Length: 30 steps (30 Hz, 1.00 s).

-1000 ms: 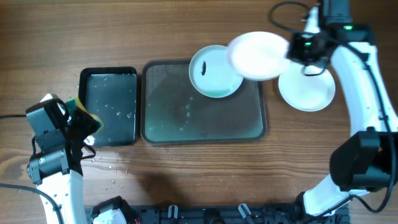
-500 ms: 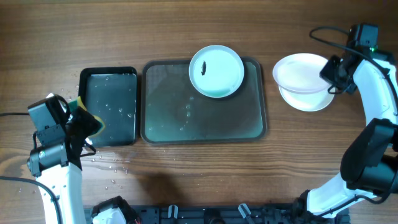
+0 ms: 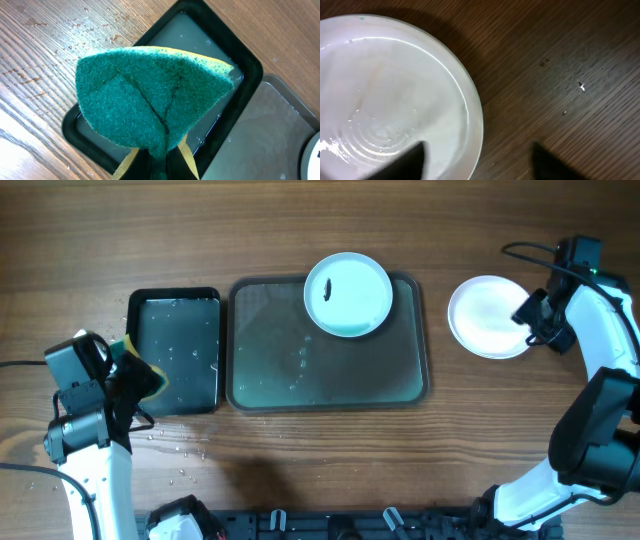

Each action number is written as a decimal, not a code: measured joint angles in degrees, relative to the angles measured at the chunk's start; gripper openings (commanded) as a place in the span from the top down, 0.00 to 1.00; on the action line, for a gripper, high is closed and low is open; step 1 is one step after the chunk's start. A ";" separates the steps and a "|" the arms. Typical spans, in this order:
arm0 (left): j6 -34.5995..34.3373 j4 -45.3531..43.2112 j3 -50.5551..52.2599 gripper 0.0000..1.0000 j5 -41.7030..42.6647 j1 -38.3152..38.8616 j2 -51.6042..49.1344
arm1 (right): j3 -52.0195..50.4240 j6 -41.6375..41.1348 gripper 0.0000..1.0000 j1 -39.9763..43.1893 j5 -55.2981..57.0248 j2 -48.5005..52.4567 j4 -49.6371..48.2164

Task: Clean dirty plates on tray and stack at the side
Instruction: 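Open the right gripper and move it back to the last stained plate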

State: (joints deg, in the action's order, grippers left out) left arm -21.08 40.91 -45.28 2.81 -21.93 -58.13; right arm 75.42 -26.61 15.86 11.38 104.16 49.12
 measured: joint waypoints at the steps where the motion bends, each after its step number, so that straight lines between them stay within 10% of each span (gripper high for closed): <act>1: 0.00 -0.04 0.00 0.96 0.02 0.00 -0.02 | -0.02 0.57 0.31 0.00 -1.62 0.00 -0.63; 12: 0.02 -0.59 0.00 0.96 0.28 0.00 -0.02 | -0.07 8.96 0.34 -10.47 -28.06 0.00 -9.01; 30: 0.02 -0.63 0.00 0.96 0.28 0.00 -0.07 | -0.09 9.81 0.60 -29.94 -15.37 5.79 -27.96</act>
State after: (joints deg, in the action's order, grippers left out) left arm -21.06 40.27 -45.28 3.09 -21.93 -58.19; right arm 75.33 -16.80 -14.09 -3.99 109.95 21.17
